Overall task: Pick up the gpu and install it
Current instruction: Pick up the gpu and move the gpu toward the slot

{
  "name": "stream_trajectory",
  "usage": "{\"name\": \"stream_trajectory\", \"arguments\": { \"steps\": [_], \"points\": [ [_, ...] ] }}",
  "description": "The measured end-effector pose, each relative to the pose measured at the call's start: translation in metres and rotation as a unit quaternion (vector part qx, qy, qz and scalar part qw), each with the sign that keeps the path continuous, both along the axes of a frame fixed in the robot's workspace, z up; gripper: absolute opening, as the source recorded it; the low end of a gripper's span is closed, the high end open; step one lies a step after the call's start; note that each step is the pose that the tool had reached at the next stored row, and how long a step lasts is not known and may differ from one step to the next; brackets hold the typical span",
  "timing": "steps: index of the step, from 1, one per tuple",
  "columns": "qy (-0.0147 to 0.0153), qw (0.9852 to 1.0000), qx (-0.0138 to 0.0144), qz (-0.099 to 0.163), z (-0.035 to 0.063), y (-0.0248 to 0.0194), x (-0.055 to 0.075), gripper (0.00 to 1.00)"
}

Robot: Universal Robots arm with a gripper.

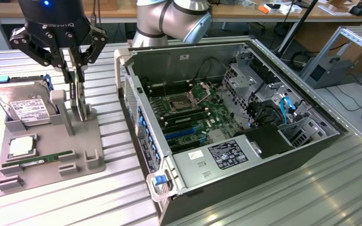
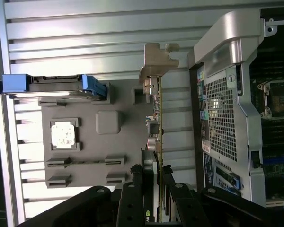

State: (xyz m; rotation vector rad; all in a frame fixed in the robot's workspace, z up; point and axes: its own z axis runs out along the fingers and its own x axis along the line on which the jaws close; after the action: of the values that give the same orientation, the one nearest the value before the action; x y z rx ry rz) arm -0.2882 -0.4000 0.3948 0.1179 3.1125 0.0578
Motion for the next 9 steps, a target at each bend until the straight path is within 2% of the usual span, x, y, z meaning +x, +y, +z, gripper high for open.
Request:
{"name": "stream_trajectory", "arguments": {
  "steps": [9],
  "points": [
    [0.0000, 1.0000, 0.0000, 0.000, 0.0055, 0.0000, 0.0000, 0.27]
  ]
}}
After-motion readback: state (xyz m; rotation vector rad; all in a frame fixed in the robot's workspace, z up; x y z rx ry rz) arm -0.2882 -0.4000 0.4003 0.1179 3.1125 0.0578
